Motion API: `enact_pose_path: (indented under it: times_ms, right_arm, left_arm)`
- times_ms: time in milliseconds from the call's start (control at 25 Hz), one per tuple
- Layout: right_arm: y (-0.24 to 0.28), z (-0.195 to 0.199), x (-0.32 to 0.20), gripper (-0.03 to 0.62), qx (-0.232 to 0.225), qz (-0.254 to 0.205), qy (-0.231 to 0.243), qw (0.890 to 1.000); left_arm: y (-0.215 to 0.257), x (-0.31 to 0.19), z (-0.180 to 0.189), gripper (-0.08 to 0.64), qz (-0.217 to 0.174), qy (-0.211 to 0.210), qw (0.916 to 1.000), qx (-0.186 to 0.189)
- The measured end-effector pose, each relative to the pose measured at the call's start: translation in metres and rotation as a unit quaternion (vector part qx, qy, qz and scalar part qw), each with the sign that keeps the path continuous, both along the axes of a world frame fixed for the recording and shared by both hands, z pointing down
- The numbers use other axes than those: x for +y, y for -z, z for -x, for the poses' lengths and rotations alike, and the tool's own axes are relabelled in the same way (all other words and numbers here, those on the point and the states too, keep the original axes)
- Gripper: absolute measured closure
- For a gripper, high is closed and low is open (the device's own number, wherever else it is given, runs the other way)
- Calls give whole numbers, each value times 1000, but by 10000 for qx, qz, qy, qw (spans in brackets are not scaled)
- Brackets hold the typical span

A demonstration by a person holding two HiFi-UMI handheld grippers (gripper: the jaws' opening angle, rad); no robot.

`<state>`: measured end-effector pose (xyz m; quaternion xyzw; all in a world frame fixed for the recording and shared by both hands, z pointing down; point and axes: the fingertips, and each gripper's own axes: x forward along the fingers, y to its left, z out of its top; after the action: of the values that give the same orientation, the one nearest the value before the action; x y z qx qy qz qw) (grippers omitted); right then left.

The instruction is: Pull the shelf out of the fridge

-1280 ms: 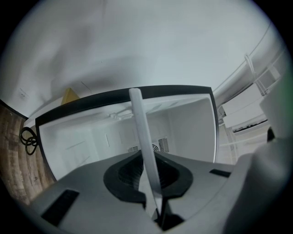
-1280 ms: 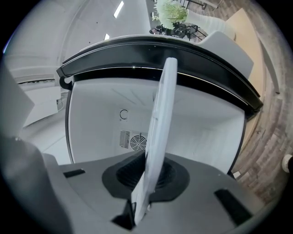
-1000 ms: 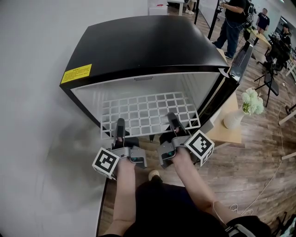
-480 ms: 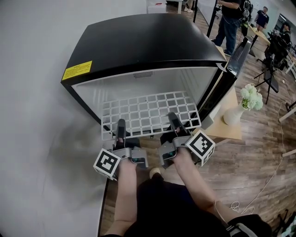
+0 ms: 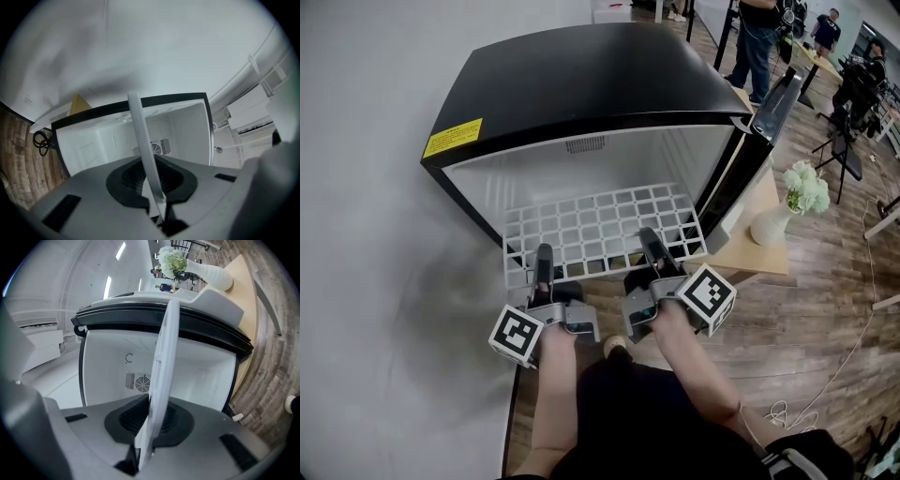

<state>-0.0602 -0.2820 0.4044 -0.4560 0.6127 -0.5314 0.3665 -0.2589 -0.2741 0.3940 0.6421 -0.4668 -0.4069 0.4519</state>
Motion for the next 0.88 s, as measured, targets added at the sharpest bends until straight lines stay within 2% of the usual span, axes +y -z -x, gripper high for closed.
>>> enact_pose_path:
  times_ms: [240,400,440,480,520,560,720,880]
  right_arm:
    - [-4,-1,1,575,18,84,-31,10000]
    - [4,-3,14,574,93,-89,-18,9999]
    - [6,-6,22,561,125,-128,-20,9998]
    - [7,-8,30,511,129,-155,3,9998]
    - [7,-9,36,453,92,-181,54,9998]
    - [8,-9,39,428,33,-210,118,9997]
    - [10,-20,54,379,104,-351,253,9990]
    - [9,-25,59,360,409,-541,351,9971]
  left_arm:
    - [-1,0,-1,522,-20,-54,10000,-75]
    - [5,15,-1,520,-101,-137,9994,-312]
    - [8,23,-1,520,-143,-151,9992,-328]
    - [10,31,-2,504,-189,-170,9991,-333]
    - [12,37,-2,449,-226,-197,9989,-347]
    - [12,41,-2,400,-250,-231,9987,-370]
    - [16,54,-16,339,-362,-480,9968,-521]
    - [15,55,-26,310,-582,-891,9894,-991]
